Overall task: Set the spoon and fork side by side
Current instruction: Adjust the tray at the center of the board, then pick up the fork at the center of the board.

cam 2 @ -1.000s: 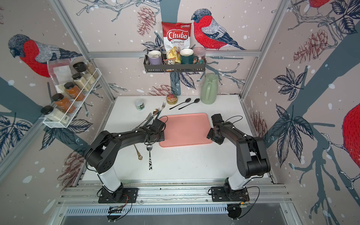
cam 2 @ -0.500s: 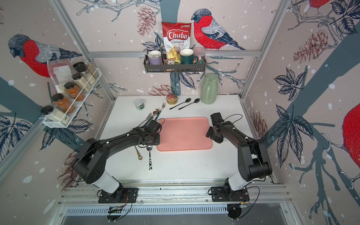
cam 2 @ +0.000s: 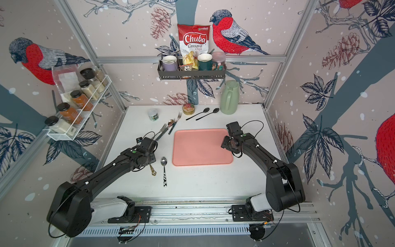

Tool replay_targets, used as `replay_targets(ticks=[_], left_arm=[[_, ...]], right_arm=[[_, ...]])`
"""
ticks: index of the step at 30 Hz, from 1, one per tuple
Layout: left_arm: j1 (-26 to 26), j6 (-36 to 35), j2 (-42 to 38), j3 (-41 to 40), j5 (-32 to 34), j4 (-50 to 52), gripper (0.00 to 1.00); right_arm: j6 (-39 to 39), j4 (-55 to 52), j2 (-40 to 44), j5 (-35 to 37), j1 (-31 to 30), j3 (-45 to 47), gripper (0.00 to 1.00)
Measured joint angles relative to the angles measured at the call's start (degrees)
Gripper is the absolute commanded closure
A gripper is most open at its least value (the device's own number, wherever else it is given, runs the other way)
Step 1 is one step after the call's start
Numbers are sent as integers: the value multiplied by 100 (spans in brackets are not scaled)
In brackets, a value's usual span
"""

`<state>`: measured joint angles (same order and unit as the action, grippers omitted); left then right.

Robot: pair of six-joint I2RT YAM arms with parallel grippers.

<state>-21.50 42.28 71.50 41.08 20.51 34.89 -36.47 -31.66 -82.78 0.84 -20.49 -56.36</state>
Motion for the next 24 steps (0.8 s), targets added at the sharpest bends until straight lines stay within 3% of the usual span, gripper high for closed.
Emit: replay_targets(ticks=[9, 24], left_arm=[[481, 83, 614, -184, -560, -216, 63], [605, -146, 1322, -33, -846, -719, 74]], right_arm=[[2, 24, -105, -111, -48, 24, 41], [4, 33, -284, -131, -109, 15, 41]])
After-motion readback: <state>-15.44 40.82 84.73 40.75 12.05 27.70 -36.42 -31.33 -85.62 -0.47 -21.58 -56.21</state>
